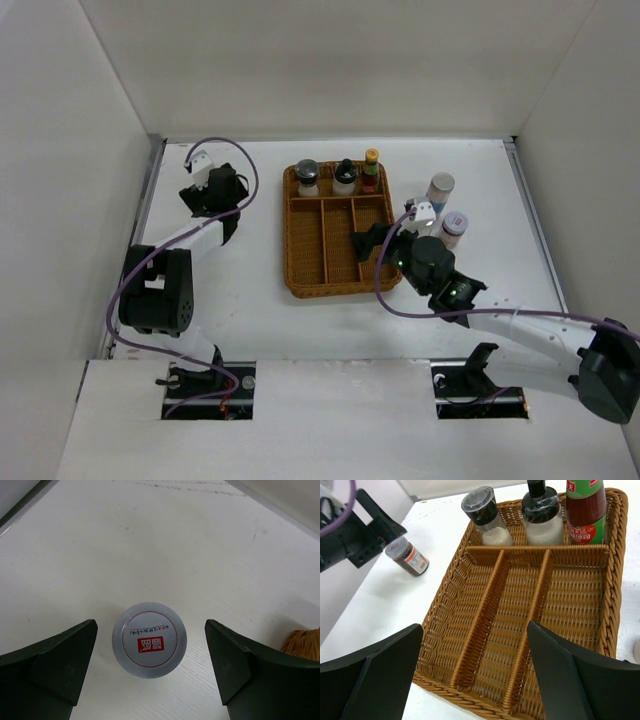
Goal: Organize the condiment bottles
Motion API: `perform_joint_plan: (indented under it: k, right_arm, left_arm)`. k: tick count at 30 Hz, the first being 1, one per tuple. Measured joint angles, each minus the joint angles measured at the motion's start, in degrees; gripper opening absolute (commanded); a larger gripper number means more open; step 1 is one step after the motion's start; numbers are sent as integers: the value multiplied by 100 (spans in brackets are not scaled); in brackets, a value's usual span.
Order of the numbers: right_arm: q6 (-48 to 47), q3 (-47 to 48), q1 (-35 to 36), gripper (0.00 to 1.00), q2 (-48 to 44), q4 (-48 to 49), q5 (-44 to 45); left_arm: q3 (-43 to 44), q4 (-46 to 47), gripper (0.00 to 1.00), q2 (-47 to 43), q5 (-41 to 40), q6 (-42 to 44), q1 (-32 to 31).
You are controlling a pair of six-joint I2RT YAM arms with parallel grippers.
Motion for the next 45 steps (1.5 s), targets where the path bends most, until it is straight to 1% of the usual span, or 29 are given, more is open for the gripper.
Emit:
perform_joint_plan:
  k: [3, 5, 6, 8, 10, 11, 13, 15, 18, 21, 24, 27, 29, 35, 38, 40, 42, 43, 44, 45]
  right_arm:
    - [0, -7, -11, 92, -15, 37, -22]
    - [0, -7, -39, 92, -15, 55, -24]
    - [0, -7, -42, 92, -15, 55, -24]
    - [2, -9, -46, 92, -15, 55, -24]
    - [0, -13, -46, 92, -15, 61, -24]
    - [0, -20, -52, 93, -17, 61, -22]
    - [2, -55, -83, 93, -44, 70, -24]
    - [2, -101, -122, 94, -90, 68, -22]
    - [2, -107, -197, 96, -133, 72, -20]
    - [2, -109, -236, 97, -170, 87, -15]
    - [2, -133, -267, 99, -238, 85, 33]
    - [2, -177, -271, 100, -393, 61, 92]
    - [2, -177, -271, 100, -496, 48, 140]
    - [0, -177, -282, 100, -708, -37, 330]
    - [-35, -177, -417, 100, -774, -181, 476]
    - [-81, -166, -619, 100, -769, -284, 621]
    - [-144, -68, -892, 100, -647, -437, 809]
    - [-179, 46, -1043, 100, -518, -551, 911]
    - [-216, 168, -1165, 100, -369, -647, 990]
    - [-260, 319, -1298, 100, -195, -748, 1071]
  left_arm:
    - [13, -11, 87, 173, 55, 22, 35]
    - [20, -17, 80, 286, 76, 26, 37]
    - [28, -22, 74, 339, 90, 28, 33]
    - [59, -37, 56, 433, 125, 28, 31]
    - [74, -39, 44, 461, 111, 72, 22]
    - [76, -52, 41, 448, 116, 79, 17]
    - [55, -103, 40, 382, 81, 83, -26]
    - [-83, -184, 40, 138, -17, 129, -125]
    - [-289, -402, 40, -595, -168, 251, -472]
    - [-304, -341, 41, -1351, -258, 326, -1113]
    - [-190, -57, 41, -1674, -232, 343, -1923]
    - [20, 173, 42, -1449, -59, 343, -2518]
    - [151, 267, 42, -1119, 59, 343, -2719]
    - [470, 293, 42, 9, 232, 387, -2780]
    - [503, 315, 43, 415, 229, 428, -2780]
    - [503, 369, 47, 640, 219, 446, -2780]
    - [503, 444, 56, 833, 192, 450, -2791]
    - [503, 529, 64, 918, 136, 459, -2806]
    - [505, 629, 70, 955, 42, 483, -2833]
    - [505, 651, 80, 957, 0, 490, -2855]
